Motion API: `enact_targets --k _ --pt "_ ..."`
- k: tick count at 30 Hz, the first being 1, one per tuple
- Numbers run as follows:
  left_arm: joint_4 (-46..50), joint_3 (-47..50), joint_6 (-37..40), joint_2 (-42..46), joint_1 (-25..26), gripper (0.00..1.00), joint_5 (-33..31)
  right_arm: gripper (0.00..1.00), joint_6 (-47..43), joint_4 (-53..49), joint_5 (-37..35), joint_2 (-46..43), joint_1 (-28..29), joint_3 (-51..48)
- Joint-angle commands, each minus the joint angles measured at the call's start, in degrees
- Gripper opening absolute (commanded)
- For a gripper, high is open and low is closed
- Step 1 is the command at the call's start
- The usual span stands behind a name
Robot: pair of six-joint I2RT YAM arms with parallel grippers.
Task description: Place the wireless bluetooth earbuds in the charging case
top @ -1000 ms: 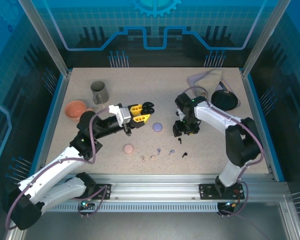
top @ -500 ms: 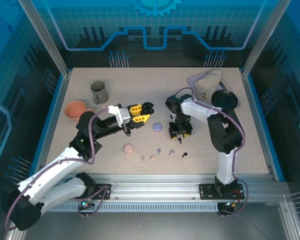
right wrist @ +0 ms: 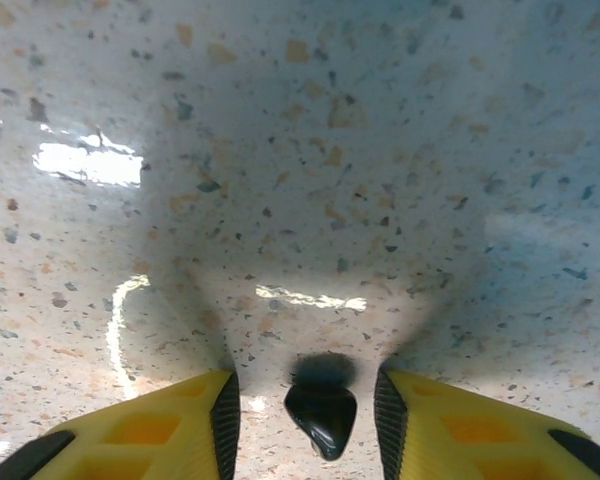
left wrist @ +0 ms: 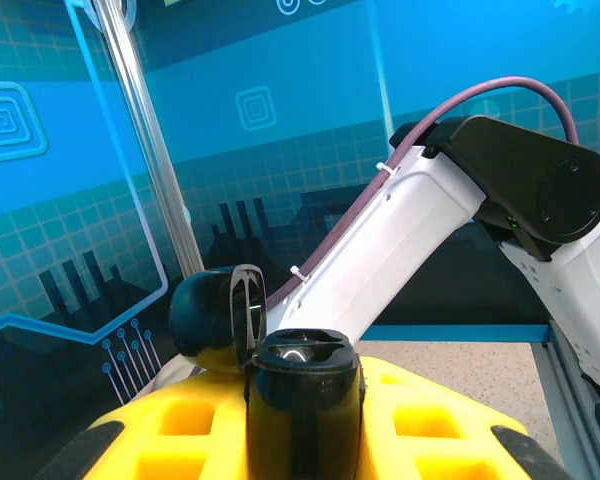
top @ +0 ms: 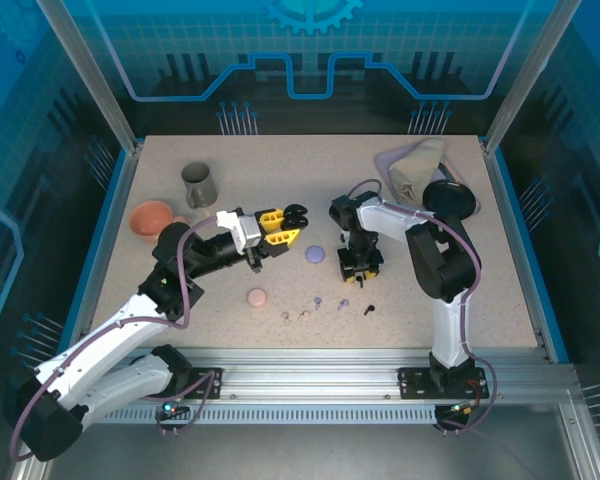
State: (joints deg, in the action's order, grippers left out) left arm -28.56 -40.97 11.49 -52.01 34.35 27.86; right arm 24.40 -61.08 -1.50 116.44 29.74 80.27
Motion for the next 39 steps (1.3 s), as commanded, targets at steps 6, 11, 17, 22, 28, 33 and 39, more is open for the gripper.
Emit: enact_targets --k 6,11,17,22,28,33,39 --pt "0.13 0.65 0.29 0.63 0.43 0.00 0.82 0.35 0.80 -0.97 0.22 2.06 0.67 0.23" --pt "0.47 0.63 0.29 0.93 0.40 0.00 0.80 0.33 0.73 -1.14 0.11 2.45 0.67 -0.36" --pt "0.63 0.74 0.21 0.90 0.42 0.00 0.65 0.31 0.38 -1.93 -0.30 2.56 0.60 -1.17" --pt "0.70 0.65 0.20 1.03 0.46 0.00 0.58 0.29 0.37 -1.46 -0.50 2.57 0.45 -1.74" --pt "1.18 0.54 0.14 1.29 0.41 0.00 0.53 0.26 0.16 -1.32 -0.50 2.92 0.49 -1.74" --pt "1.59 0.54 0.12 1.21 0.39 0.00 0.24 0.23 -0.15 -0.92 -0.83 1.50 0.41 -2.35" --pt "1.36 0.58 -1.04 0.64 0.45 0.00 -0.07 0.23 -0.71 2.45 0.13 -3.10 -0.51 -4.64"
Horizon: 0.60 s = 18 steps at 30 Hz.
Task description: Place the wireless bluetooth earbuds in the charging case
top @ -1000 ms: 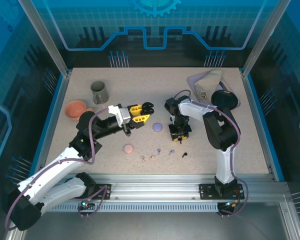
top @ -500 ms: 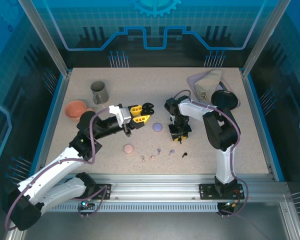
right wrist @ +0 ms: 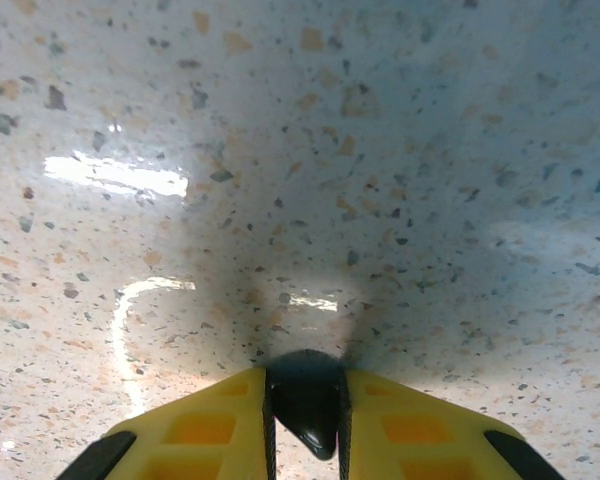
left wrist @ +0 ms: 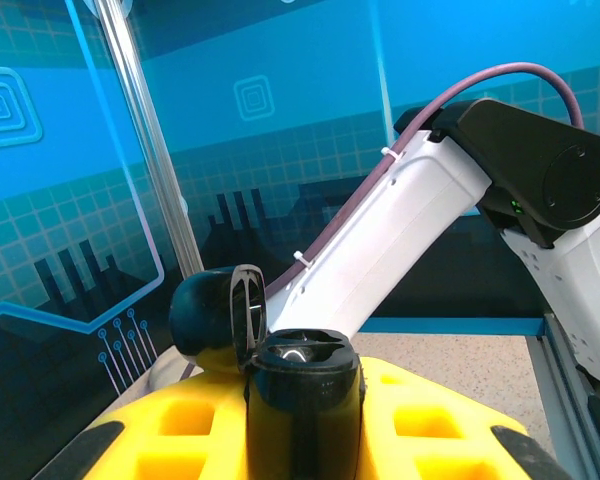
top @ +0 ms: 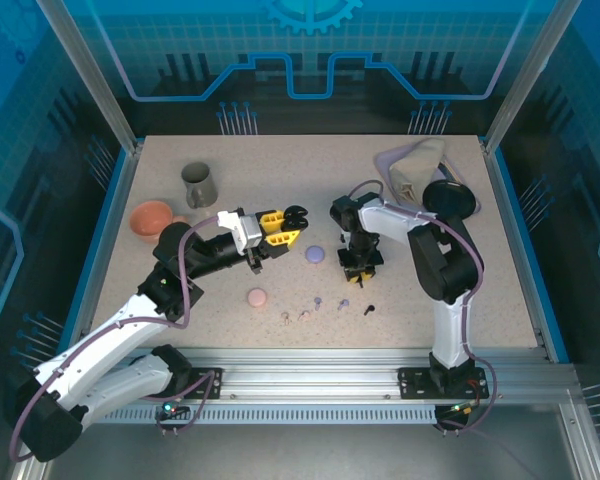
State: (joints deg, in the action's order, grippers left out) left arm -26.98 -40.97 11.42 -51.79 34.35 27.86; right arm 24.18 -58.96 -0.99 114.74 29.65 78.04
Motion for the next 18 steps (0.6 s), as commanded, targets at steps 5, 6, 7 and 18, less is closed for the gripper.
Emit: enact_targets --k 5,6,7,18 --pt "-1.18 0.46 -2.44 -0.53 0.41 0.00 -0.52 0.23 -0.97 4.31 0.92 -7.01 -1.34 -4.65" --pt "-1.43 0.51 -2.66 -0.80 0.38 0.00 -0.53 0.23 -1.00 5.17 1.38 -8.12 -1.58 -5.24" --pt "-1.64 0.44 -2.88 -1.02 0.41 0.00 -0.64 0.23 -1.11 5.89 1.68 -9.28 -1.76 -5.72" --pt "-4.80 -0.25 -8.89 -5.71 0.59 0.00 -2.76 0.22 -1.44 17.16 9.33 -32.09 -4.72 -12.71"
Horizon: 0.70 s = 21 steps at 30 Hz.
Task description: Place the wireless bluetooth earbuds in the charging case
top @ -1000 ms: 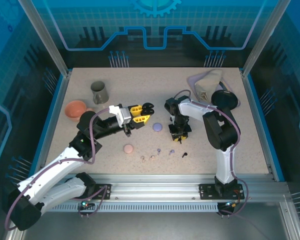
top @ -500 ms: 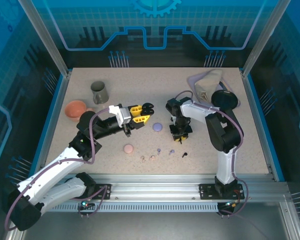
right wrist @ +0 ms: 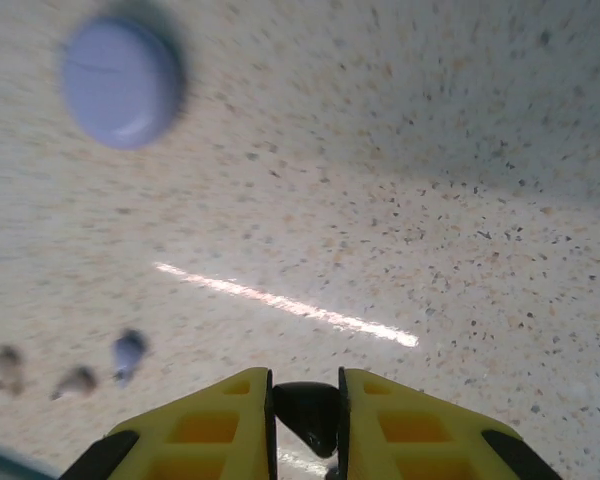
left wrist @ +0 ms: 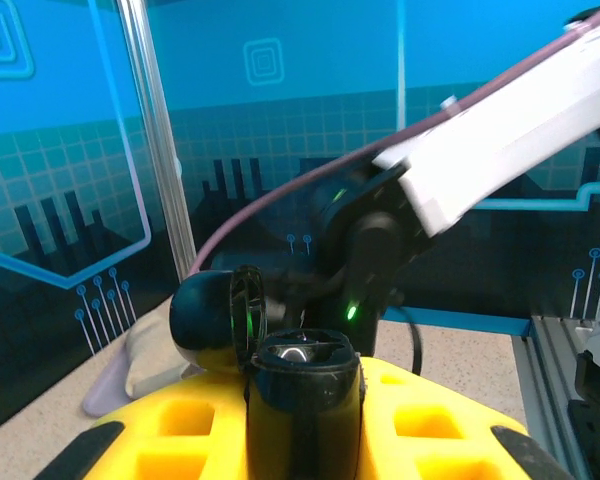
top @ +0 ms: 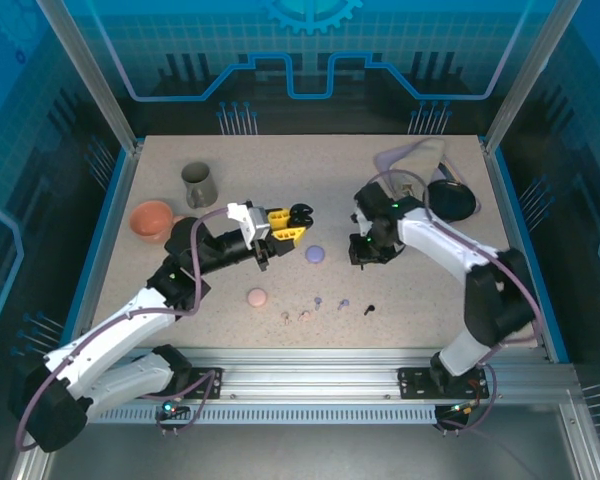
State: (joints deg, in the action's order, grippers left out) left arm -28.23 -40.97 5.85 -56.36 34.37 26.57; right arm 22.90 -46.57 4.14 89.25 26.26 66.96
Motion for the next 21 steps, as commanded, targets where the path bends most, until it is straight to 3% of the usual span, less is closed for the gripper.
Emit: enact_targets --k 1,9,21 --pt "-4.18 -0.21 -3.99 -1.74 0.73 0.00 -1.75 0.22 0.03 6.24 5.08 -9.33 -1.55 -2.32" --pt "-9.85 -0.84 -7.69 -7.46 2.66 0.00 -6.39 0.22 4.16 16.99 12.51 -27.76 -3.32 -4.66" --pt "-14.87 -3.80 -7.25 -14.24 4.83 0.00 -5.14 0.22 8.05 19.25 19.30 -33.87 -0.46 5.46"
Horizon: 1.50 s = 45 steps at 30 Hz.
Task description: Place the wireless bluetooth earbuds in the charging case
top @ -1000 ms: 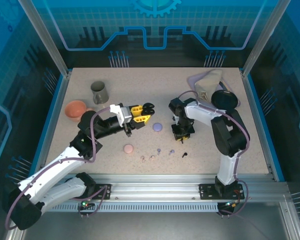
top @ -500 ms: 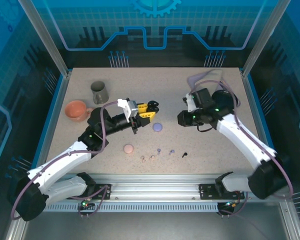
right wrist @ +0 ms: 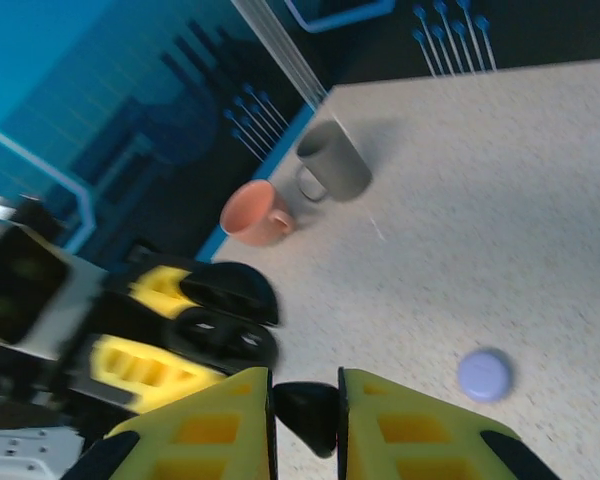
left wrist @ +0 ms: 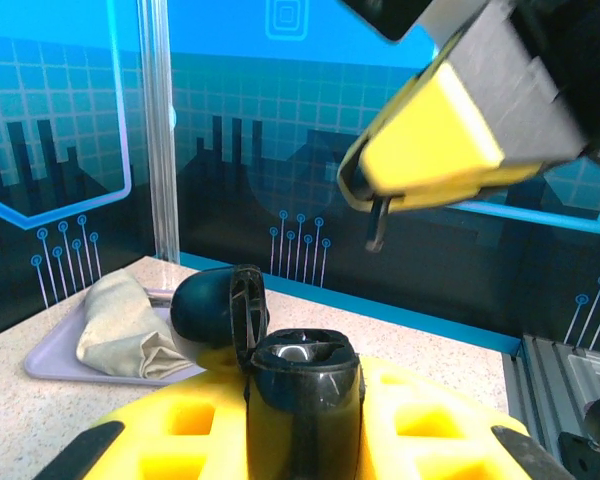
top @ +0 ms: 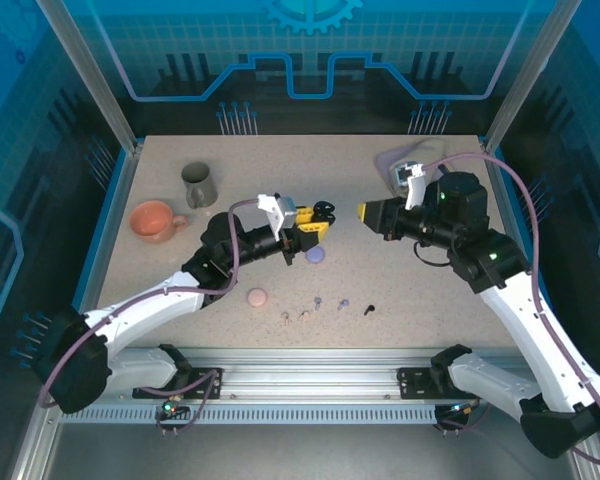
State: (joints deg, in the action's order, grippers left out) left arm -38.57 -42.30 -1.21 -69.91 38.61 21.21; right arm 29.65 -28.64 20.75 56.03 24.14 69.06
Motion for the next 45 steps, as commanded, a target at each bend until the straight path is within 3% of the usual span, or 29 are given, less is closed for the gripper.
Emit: enact_targets --k 1,9,17,45 --pt "-4.80 -2.49 -0.13 -0.98 0.56 0.00 0.28 0.21 1.16 1.06 2.54 -0.44 2.36 4.10" --pt "-5.73 -2.71 0.32 -1.82 0.64 0.00 1.70 0.21 0.39 2.34 -1.45 3.03 8.32 6.81" --pt "-5.62 -3.04 0.62 -1.60 0.70 0.00 2.66 0.21 -1.73 0.50 -2.55 7.98 10.78 10.27" --pt "-4.84 -3.18 0.86 -1.55 0.84 0.00 3.12 0.21 -5.59 -4.93 -4.28 11.28 12.07 10.76"
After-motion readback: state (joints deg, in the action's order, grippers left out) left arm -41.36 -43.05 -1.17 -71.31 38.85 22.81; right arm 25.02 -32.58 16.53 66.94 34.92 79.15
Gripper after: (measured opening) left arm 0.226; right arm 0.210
